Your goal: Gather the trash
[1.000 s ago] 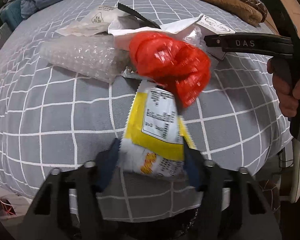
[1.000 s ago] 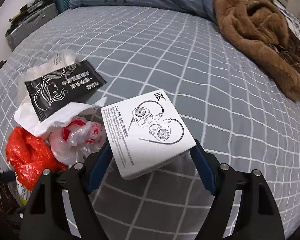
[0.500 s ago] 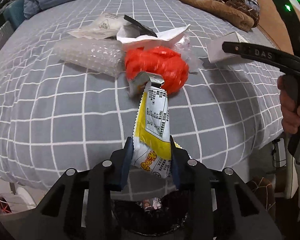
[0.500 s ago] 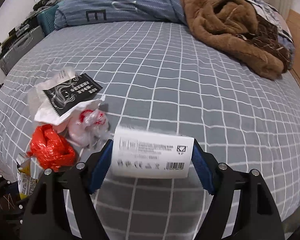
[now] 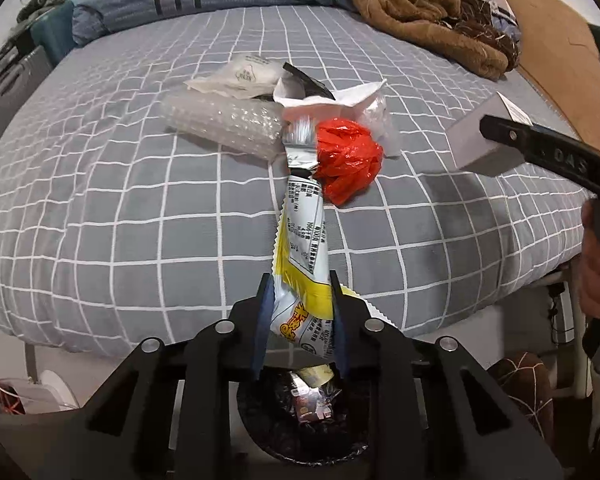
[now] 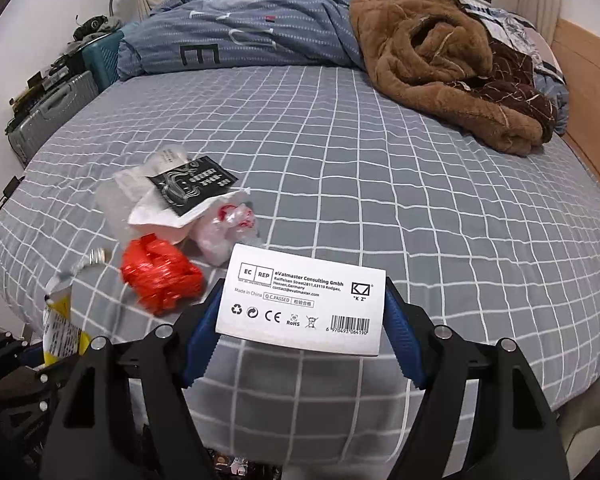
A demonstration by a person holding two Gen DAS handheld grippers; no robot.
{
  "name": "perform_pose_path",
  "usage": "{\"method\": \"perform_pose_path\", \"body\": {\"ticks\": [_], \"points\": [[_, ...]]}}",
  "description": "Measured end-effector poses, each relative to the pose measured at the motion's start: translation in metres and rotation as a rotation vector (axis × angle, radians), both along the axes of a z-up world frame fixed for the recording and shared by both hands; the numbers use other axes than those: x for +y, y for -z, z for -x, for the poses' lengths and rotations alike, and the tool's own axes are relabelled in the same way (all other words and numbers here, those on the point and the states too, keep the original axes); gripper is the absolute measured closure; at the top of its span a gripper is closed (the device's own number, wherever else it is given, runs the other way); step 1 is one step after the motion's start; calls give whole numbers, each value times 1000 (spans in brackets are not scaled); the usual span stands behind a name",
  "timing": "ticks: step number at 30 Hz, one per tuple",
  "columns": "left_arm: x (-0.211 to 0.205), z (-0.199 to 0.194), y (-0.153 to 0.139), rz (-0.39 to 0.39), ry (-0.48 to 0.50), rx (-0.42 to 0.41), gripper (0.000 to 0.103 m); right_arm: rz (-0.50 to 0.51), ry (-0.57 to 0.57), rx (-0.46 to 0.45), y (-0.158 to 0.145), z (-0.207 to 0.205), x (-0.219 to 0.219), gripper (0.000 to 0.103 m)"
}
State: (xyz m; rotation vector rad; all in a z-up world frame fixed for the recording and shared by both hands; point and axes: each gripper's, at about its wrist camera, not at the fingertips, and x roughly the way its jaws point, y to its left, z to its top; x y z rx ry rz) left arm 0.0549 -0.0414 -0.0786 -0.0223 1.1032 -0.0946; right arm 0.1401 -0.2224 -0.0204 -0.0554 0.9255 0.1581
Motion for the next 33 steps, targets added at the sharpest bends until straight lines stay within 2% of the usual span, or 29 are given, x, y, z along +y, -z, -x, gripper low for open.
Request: {"method": "perform_pose_path", "body": {"ticks": [8, 21, 33], "points": [[-2, 14, -11, -7, 4, -23, 92, -37, 16, -22, -18, 39, 1, 32], [-6, 45, -31, 1, 12, -66, 94, -82, 32, -68, -45, 92, 3, 32], [4, 82, -40, 0, 3, -88, 94, -129, 32, -87, -53, 142, 13, 32]]}}
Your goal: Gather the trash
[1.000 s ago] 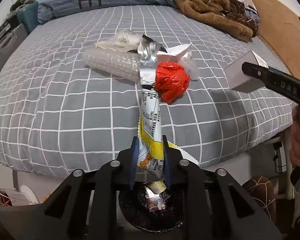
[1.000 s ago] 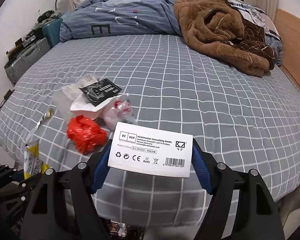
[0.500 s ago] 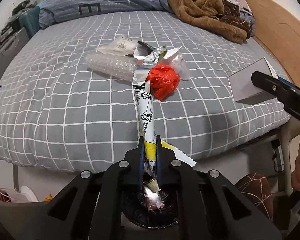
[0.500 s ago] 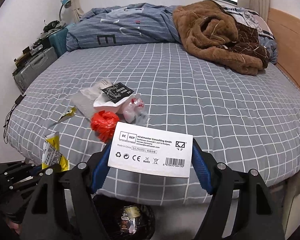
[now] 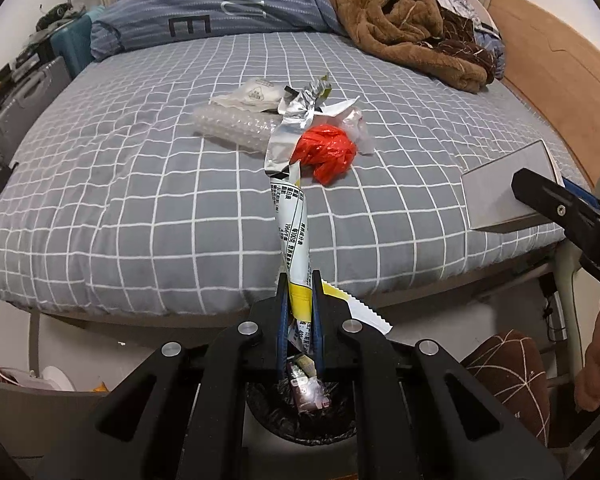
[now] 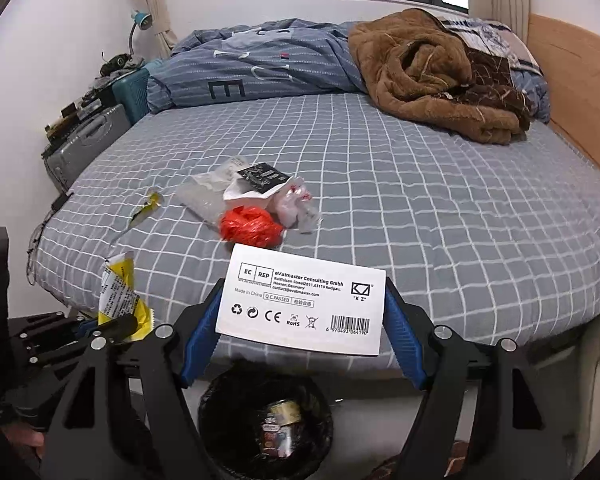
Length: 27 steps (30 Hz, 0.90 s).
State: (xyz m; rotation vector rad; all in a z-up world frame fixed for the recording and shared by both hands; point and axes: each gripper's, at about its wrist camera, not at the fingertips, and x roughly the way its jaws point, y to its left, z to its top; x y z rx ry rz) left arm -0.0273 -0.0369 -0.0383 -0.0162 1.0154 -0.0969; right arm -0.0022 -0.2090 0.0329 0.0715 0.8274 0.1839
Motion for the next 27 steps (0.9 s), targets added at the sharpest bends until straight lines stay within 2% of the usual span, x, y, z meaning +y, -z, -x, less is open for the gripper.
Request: {"method": "perform_pose_path", "body": {"ticks": [15, 27], "points": [[5, 34, 6, -9, -12, -11, 94, -22, -26, 13, 13, 41, 16, 32], [14, 52, 23, -6, -25, 14, 94, -31, -37, 58, 36, 61, 25, 32]]}}
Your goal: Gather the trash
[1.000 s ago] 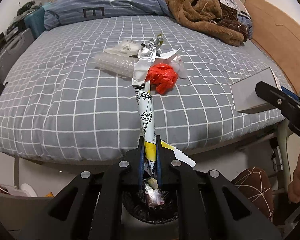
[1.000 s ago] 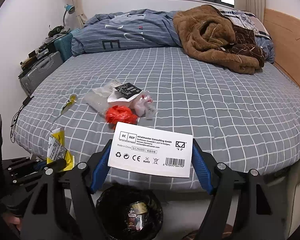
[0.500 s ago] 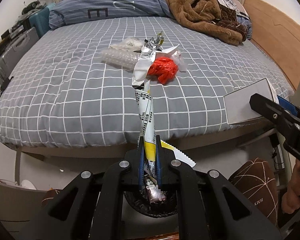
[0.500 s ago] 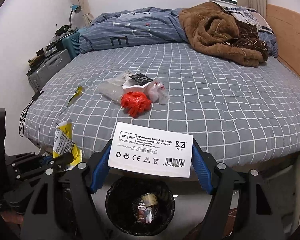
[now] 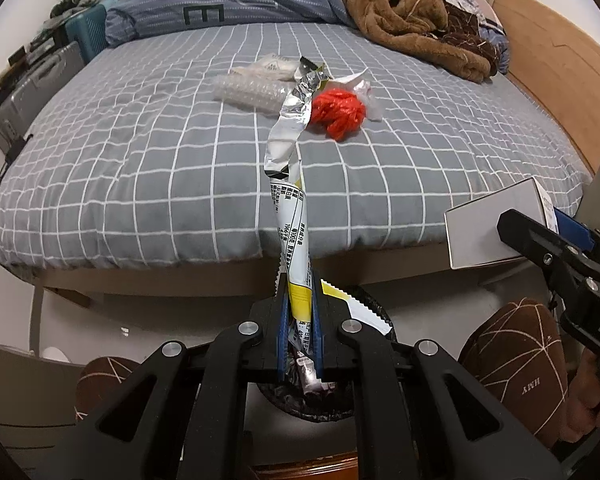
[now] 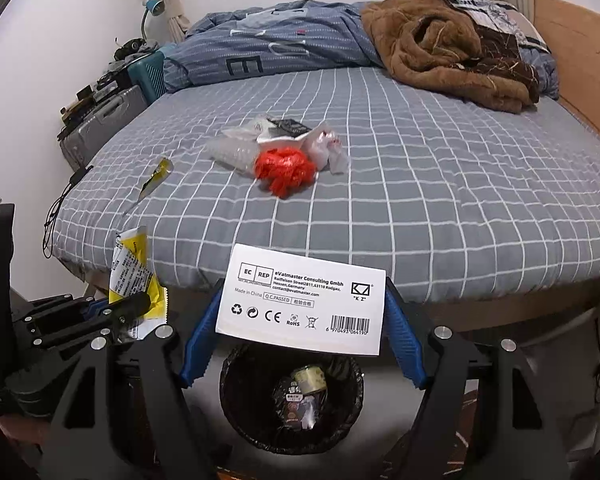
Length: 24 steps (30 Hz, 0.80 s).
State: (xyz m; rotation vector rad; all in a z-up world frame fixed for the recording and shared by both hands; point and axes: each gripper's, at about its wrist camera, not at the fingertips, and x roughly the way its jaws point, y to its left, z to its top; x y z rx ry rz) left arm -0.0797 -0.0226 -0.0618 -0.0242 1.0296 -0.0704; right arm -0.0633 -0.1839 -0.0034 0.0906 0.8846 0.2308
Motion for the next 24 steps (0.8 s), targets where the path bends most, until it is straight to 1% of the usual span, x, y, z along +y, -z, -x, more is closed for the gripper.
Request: {"method": "perform_pose_path", "body": {"ticks": [13, 24], "points": [[7, 9, 31, -1, -14, 48, 94, 13, -1, 57, 31, 8, 5, 32], [11, 15, 61, 0, -23, 92, 94, 26, -8, 118, 65, 15, 11, 32]]}}
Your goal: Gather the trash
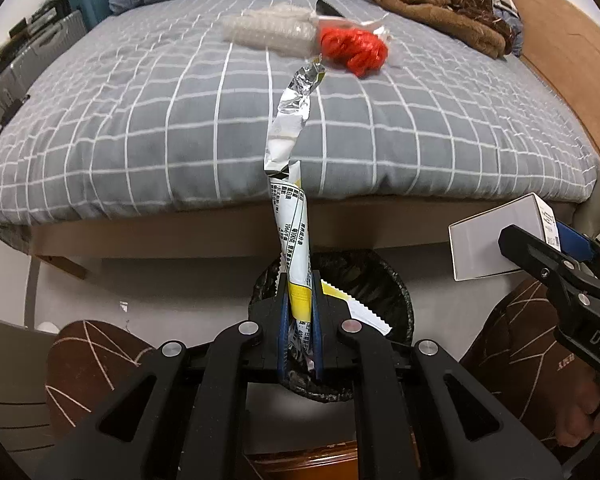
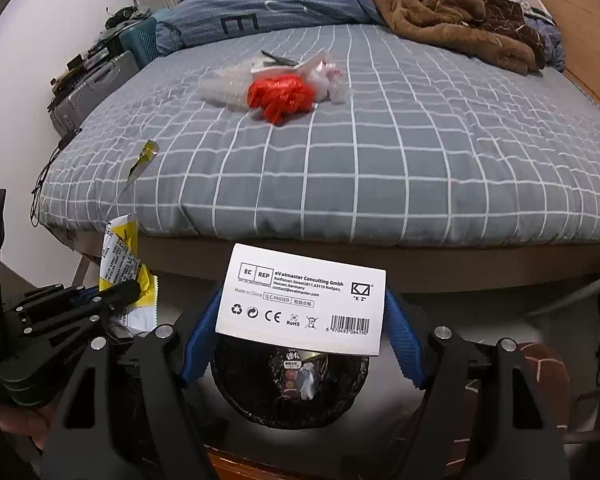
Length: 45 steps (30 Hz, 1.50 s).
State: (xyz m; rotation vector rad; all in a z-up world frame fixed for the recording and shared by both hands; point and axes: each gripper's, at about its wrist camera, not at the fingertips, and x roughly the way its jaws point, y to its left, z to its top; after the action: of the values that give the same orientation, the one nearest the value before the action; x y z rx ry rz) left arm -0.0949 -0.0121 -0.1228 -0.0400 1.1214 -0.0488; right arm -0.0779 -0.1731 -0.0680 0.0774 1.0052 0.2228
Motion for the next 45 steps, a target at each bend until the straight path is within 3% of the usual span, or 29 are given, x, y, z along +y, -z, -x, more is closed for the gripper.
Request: {"method": "perform_pose_path", "body": {"ticks": [16, 27, 30, 32, 34, 45], "points": [[18, 10, 72, 16, -49, 83, 94, 25, -27, 122, 70, 1, 27, 32], [23, 2, 90, 24, -63, 87, 94, 28, -57, 164, 97, -9, 41, 32], [23, 1, 95, 26, -60, 94, 94, 23, -69, 171, 101, -10, 44, 29], [20, 1, 98, 10, -51, 94, 94, 25, -65, 147, 98, -10, 45, 13], [17, 1, 99, 8, -44, 92, 94, 36, -53, 119, 94, -10, 43, 8], [-14, -15, 114, 15, 17, 124, 94, 80, 58, 55, 79, -20, -6, 8]]}}
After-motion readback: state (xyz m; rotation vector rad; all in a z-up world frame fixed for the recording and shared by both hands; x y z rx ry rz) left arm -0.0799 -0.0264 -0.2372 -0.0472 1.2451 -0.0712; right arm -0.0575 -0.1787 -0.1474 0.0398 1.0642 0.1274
